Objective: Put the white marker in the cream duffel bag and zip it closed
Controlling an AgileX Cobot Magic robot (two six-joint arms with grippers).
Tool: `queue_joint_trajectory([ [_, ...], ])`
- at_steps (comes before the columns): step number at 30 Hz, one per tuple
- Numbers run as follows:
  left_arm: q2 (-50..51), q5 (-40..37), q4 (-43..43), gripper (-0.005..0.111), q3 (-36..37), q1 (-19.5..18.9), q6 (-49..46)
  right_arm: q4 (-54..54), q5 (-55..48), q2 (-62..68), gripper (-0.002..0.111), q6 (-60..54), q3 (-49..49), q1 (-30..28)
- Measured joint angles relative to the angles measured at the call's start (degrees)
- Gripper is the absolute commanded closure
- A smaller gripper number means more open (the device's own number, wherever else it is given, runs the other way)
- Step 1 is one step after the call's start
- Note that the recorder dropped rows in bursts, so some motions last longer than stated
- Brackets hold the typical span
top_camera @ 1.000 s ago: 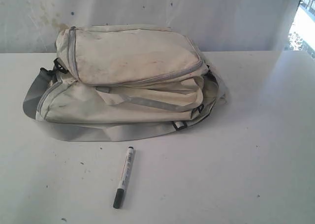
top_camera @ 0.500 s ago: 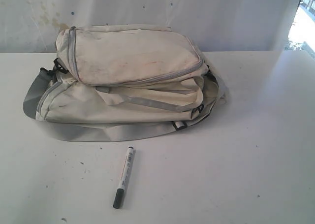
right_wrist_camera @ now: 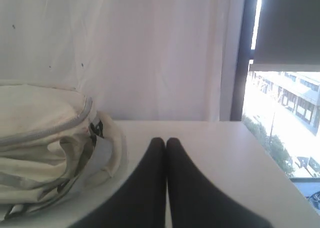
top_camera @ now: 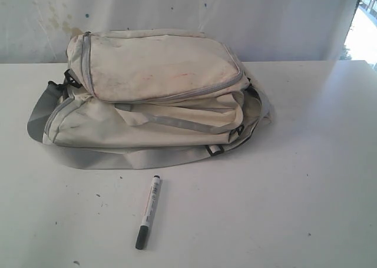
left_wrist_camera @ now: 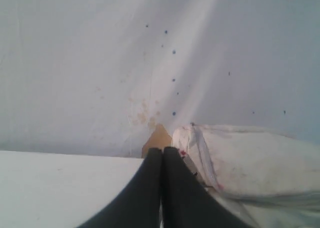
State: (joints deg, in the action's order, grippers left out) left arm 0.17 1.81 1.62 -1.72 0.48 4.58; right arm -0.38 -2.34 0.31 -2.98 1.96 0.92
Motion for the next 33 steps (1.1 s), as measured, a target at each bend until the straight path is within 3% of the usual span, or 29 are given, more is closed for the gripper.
queue_joint_trajectory([
  [6, 0.0, -2.28, 0.0, 0.107, -8.66, 0.0, 4.75, -0.14, 0.2, 0.0, 0.108, 1.18, 5.9, 0.0],
  [16, -0.1, -19.84, 0.0, 0.107, -21.91, 0.0, 5.54, -0.14, -5.7, 6.14, 0.108, 1.88, 14.26, 0.0],
  [23, 6.64, -26.15, -0.13, 0.107, -25.91, 0.0, 8.9, -0.52, -6.69, 19.37, 0.108, 5.31, 18.66, 0.0],
  [30, 18.43, -27.52, -1.04, 0.107, -26.15, 0.0, 10.45, -0.99, -6.69, 32.93, 0.108, 8.48, 22.46, 0.0],
  [33, 24.31, -27.64, -1.62, 0.1, -26.15, 0.0, 10.48, -1.01, -7.06, 38.02, 0.108, 9.06, 23.55, 0.0],
])
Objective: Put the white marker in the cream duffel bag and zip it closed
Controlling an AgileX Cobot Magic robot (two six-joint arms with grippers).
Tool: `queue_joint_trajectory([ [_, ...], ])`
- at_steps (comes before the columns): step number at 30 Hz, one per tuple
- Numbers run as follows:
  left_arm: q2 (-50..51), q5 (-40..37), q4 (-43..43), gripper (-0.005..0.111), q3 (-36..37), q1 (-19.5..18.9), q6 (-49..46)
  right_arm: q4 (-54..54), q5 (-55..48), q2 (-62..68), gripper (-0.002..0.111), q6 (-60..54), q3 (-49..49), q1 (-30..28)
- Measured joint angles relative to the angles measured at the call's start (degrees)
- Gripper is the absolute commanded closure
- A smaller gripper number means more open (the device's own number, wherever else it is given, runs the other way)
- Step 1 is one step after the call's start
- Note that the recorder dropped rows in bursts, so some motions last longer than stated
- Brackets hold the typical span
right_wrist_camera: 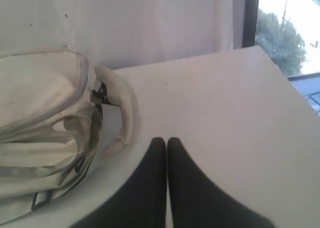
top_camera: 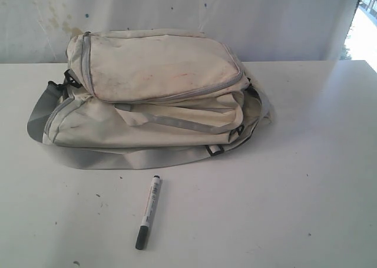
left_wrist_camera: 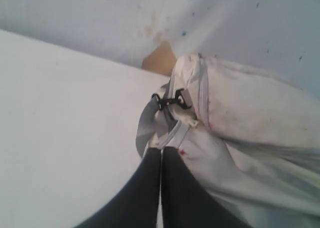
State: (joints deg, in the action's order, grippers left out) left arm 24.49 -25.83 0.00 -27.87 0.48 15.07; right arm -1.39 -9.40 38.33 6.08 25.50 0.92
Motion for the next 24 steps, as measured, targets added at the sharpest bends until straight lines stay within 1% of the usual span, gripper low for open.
queue_joint_trajectory([
  [1, 1.94, 0.0, -0.38, 0.095, 0.0, 0.0, 0.12, -0.11, 0.0, 1.97, 0.107, 0.18, 0.4, 0.0],
  [3, 5.39, 0.0, -0.81, 0.083, 0.0, 0.0, 0.12, -0.21, -0.1, 4.74, 0.101, 0.29, 1.05, 0.0],
  [5, 9.09, 0.41, -0.96, 0.07, 0.0, 0.0, 0.12, -1.24, -0.8, 7.62, 0.094, 0.39, 2.16, 0.0],
  [6, 10.52, 0.88, -0.96, 0.065, 0.0, 0.0, 0.12, -1.78, -1.46, 8.77, 0.088, 0.39, 2.83, 0.0],
  [8, 14.02, 2.24, -1.45, 0.058, 0.0, 0.0, 0.12, -3.04, -2.8, 11.4, 0.081, 0.39, 4.26, 0.0],
  [9, 15.72, 3.01, -2.41, 0.056, 0.0, 0.0, 0.12, -3.69, -3.24, 12.4, 0.075, 0.39, 4.8, 0.0],
  [11, 19.14, 5.25, -4.68, 0.055, 0.0, 0.0, 0.15, -5.54, -3.8, 14.85, 0.068, 0.39, 6.14, 0.0],
  [13, 22.31, 6.42, -6.41, 0.055, -0.53, 0.0, 0.15, -7.87, -4.66, 17.34, 0.063, 0.39, 7.62, 0.0],
  [15, 25.98, 7.08, -7.6, 0.054, -1.71, 0.0, 0.15, -10.15, -5.67, 19.54, 0.062, 0.11, 9.09, 0.0],
  [18, 31.03, 7.05, -8.44, 0.045, -4.13, 0.0, 0.26, -14.47, -8.17, 23.19, 0.062, -2.26, 11.44, 0.0],
  [19, 32.36, 6.91, -8.56, 0.038, -5.07, 0.0, 0.14, -16.29, -9.26, 24.39, 0.062, -3.75, 12.32, 0.0],
  [20, 35.63, 6.22, -8.56, 0.036, -7.8, 0.0, -0.49, -20.25, -11.27, 26.55, 0.062, -7.02, 14.04, 0.0],
  [22, 40.32, 4.93, -8.63, 0.035, -12.03, 0.0, -1.33, -25.98, -14.13, 29.98, 0.06, -12.84, 16.8, 0.0],
  [23, 41.55, 4.51, -8.63, 0.035, -13.13, 0.0, -1.57, -27.82, -15.18, 31.3, 0.056, -14.96, 17.88, 0.0],
  [24, 44.71, 3.47, -8.68, 0.035, -15.81, 0.0, -2.93, -30.78, -17.26, 33.95, 0.052, -19.38, 20.1, 0.0],
])
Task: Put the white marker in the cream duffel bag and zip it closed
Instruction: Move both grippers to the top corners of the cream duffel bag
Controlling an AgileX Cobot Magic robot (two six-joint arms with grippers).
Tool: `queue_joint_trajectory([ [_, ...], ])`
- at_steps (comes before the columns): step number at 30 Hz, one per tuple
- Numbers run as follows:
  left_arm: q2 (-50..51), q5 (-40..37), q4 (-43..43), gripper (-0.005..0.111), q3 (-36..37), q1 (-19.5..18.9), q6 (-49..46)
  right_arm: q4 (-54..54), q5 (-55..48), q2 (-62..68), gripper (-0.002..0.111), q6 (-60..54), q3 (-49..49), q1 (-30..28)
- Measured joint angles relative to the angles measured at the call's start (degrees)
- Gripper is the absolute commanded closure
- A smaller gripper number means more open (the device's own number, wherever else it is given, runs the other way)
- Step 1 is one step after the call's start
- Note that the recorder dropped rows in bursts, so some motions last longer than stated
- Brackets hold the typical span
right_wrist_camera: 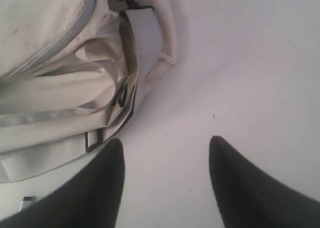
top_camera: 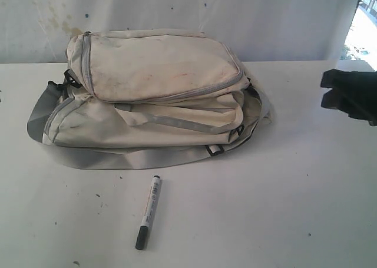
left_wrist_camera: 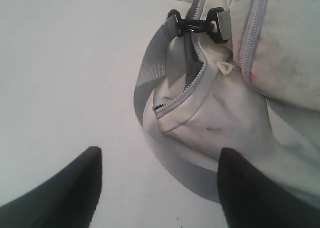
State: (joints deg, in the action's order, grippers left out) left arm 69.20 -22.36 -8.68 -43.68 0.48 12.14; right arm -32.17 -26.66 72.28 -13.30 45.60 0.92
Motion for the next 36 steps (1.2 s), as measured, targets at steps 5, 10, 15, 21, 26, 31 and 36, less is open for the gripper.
queue_joint_trajectory([
  [5, 12.05, -6.56, -0.39, 0.035, -10.13, 0.0, -8.39, -6.54, -5.22, 10.02, 0.041, -9.72, 8.14, 0.0],
  [10, 22.56, -9.62, -6.34, 0.035, -20.52, 0.0, -16.32, -10.94, -8.27, 20.02, 0.041, -13.09, 16.43, 1.09],
  [15, 30.85, -11.97, -10.92, 0.027, -30.03, 0.0, -19.77, -11.58, -6.89, 26.69, 0.041, -14.27, 22.3, 4.29],
  [21, 39.71, -15.56, -20.2, 0.022, -39.41, 0.0, -24.04, -15.0, -2.79, 32.16, 0.041, -14.27, 27.06, 6.67],
  [26, 47.28, -16.18, -35.1, 0.022, -45.65, 0.0, -30.3, -18.09, -2.4, 38.45, 0.041, -14.37, 33.9, 7.05],
  [31, 53.16, -14.06, -40.35, 0.022, -49.29, 0.0, -33.53, -18.55, -0.62, 44.41, 0.041, -15.7, 39.18, 7.05],
  [36, 54.8, -13.34, -45.16, 0.022, -49.28, 0.0, -34.97, -21.41, 2.28, 49.78, 0.049, -18.99, 41.58, 7.84],
])
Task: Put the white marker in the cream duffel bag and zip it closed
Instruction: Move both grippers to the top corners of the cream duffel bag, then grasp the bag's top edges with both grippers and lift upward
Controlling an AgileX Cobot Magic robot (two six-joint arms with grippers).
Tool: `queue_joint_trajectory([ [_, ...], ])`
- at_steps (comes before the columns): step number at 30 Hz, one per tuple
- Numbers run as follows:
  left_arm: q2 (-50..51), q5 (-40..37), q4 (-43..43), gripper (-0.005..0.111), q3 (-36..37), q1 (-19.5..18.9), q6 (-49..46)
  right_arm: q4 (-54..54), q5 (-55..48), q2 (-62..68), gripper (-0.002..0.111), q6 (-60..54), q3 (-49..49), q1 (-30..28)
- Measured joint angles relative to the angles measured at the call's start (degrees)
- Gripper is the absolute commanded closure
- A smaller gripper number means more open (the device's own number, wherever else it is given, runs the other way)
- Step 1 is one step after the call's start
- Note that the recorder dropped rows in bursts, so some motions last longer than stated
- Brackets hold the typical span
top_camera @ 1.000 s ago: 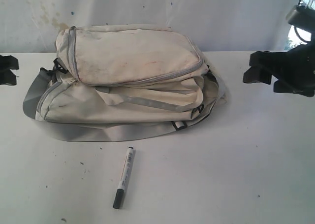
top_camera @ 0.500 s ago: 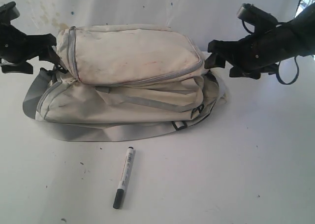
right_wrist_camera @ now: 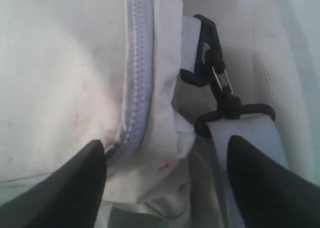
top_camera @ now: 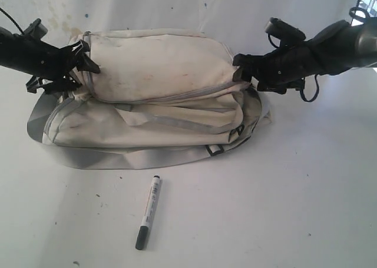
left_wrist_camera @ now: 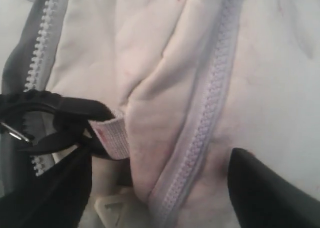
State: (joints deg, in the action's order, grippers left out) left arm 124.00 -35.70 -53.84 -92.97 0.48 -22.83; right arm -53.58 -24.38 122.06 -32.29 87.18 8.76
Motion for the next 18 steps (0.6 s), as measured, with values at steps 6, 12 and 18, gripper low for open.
queue_joint_trajectory([
  [6, 0.28, -1.49, -2.04, 0.022, 0.0, 0.0, -0.07, -0.37, 3.85, 3.0, 0.05, -4.17, 1.26, 2.63],
  [12, 1.83, -1.94, -2.46, 0.036, 0.0, 0.0, -0.07, -0.37, 4.24, 3.54, 0.065, -4.3, 1.74, 2.65],
  [18, 3.08, -1.94, -7.23, 0.081, 0.0, 0.09, -0.07, -0.59, 3.31, 3.54, 0.104, -4.3, 1.84, 2.75],
])
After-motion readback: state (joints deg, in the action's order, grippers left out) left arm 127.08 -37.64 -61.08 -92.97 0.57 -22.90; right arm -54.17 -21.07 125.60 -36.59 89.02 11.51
